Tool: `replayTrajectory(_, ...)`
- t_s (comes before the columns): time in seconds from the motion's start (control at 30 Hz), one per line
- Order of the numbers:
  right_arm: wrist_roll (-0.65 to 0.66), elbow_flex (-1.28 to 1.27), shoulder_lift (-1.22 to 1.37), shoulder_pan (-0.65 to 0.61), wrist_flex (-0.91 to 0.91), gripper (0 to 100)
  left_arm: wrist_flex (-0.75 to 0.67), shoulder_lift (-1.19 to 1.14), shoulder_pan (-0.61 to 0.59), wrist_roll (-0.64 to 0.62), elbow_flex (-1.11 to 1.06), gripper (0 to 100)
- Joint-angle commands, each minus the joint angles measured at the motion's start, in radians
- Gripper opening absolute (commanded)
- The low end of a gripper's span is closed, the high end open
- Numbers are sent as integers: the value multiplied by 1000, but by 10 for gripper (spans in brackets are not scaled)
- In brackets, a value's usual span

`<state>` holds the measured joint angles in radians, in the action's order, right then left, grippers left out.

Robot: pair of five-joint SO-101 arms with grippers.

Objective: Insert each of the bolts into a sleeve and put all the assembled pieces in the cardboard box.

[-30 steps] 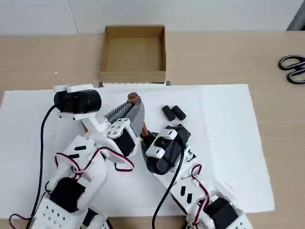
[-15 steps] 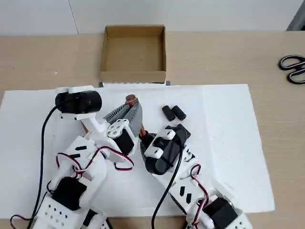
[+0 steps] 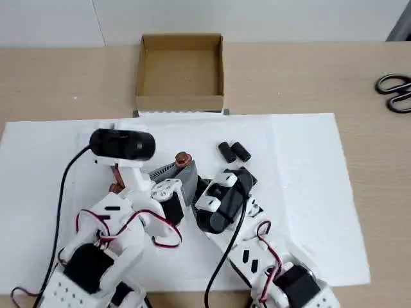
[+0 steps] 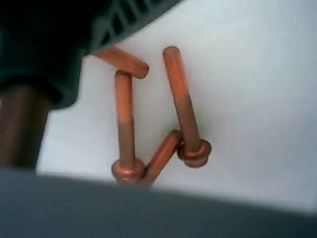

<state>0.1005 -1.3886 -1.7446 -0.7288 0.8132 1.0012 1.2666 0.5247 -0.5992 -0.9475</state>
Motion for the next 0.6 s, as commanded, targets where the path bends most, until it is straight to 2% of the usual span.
replayTrajectory(0.0,3,72,-19,-2,-18,2,28,0,8,23,35,6)
replayTrajectory(0.13,3,94,-19,-2,-18,2,37,0,8,23,28,6)
replayTrajectory(0.43,6,121,-19,24,-18,2,184,0,9,107,35,6)
replayTrajectory(0.57,8,126,-19,48,-18,2,242,0,86,133,28,6)
